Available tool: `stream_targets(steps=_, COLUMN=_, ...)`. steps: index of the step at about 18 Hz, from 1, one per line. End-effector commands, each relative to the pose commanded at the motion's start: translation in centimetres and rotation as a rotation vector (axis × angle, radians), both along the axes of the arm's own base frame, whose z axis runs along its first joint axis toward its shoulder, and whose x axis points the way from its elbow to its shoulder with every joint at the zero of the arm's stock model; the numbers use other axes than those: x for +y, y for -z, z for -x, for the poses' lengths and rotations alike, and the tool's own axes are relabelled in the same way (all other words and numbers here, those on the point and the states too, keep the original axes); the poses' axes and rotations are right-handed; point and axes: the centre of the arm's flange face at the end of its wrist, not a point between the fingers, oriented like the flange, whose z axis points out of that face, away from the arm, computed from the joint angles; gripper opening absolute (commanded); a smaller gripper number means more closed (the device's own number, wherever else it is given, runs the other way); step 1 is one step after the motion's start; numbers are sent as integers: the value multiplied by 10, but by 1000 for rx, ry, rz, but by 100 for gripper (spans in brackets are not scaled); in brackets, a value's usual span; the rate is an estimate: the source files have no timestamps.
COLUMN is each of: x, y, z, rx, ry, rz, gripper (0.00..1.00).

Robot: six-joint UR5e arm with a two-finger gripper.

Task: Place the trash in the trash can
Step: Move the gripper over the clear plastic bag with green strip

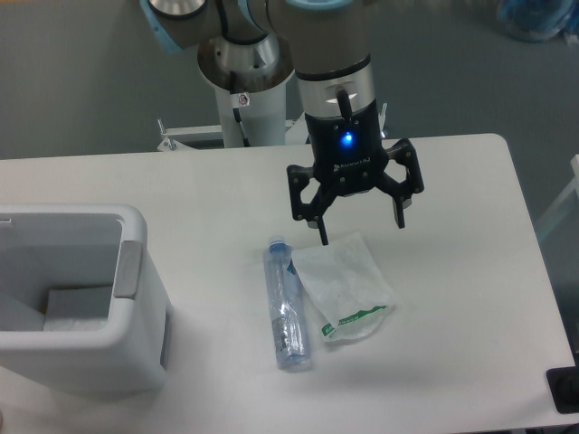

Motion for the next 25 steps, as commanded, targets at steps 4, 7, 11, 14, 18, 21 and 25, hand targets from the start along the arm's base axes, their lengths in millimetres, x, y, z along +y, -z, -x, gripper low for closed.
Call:
stream_targets(steps=4, x=1, y=16, z=4, rx=2, ry=-15, rz=37, gripper=100)
stream_targets(steps=7, x=1, y=35, z=8, rx=-20, ry=-18, rz=49, gripper=100)
stream_targets(steps=11, x=8, y=77, z=32, rx=-14, ry=-36, rz=47, gripper=100)
stream_targets(steps=14, x=11, y=84, z=34, rx=-14, ry=-30, rz=47, gripper=100)
stream_targets(steps=18, x=11, y=98, z=53, rx=36, ry=223, rz=158, gripper=100)
stream_targets(steps=21, x=3, y=123, z=82, rx=52, ry=467, rz=222, gripper=100)
stream_targets(steps=25, x=16, y=147, z=113, rx=46, ry=643, rz=289, gripper=100)
